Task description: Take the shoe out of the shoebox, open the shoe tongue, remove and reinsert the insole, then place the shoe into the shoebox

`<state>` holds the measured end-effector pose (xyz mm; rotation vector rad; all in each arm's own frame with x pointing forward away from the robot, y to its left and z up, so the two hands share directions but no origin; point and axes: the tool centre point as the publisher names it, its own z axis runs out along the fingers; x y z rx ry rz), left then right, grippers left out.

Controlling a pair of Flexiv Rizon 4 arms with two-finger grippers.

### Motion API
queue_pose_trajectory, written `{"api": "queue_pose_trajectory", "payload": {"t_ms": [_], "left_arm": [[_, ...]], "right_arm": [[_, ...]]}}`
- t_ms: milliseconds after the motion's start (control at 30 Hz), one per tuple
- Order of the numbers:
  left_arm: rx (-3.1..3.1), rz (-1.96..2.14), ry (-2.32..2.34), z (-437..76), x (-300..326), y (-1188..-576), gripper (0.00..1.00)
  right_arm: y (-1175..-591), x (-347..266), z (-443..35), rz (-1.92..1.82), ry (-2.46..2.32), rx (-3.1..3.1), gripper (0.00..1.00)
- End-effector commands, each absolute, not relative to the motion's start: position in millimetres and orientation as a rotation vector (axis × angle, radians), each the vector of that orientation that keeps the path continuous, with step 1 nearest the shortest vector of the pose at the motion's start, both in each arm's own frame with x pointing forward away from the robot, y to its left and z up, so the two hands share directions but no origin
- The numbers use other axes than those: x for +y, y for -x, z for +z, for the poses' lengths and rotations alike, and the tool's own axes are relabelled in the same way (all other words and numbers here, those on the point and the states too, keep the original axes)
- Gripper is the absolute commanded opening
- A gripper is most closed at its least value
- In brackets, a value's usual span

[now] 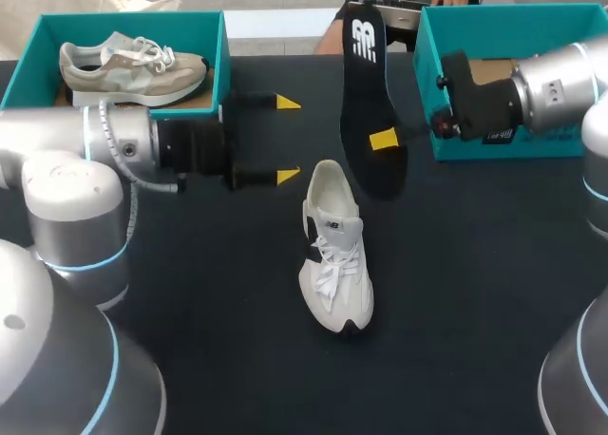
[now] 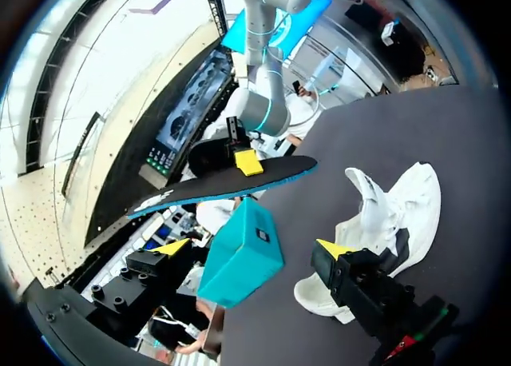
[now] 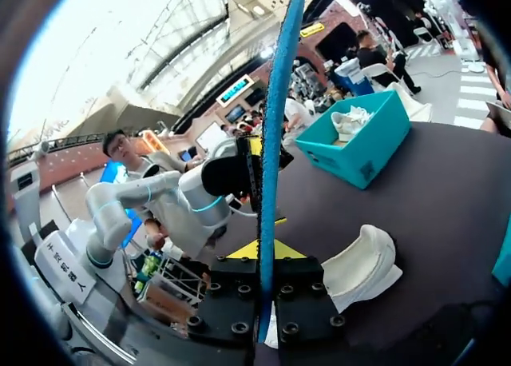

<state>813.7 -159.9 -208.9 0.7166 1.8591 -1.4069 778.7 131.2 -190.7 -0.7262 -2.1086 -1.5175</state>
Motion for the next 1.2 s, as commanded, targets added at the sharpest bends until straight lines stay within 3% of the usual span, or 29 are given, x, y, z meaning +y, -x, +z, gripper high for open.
{"api": "queue_pose_trajectory", "payload": {"t_ms": [33, 533, 1200], "left_arm": [[2.207, -1.42, -0.635, -222, -145, -804, 1.0], [2.207, -1.42, -0.635, -222, -145, -804, 1.0], [2.431, -1.313, -0.496, -328, -132, -793, 1.0]], "right_arm": [[-787, 141, -193, -1.645, 0.509, -2.245, 0.0], [-788, 141, -195, -1.632, 0.516, -2.234, 0.0], [-858, 170, -245, -1.698, 0.199, -2.238, 0.0]]}}
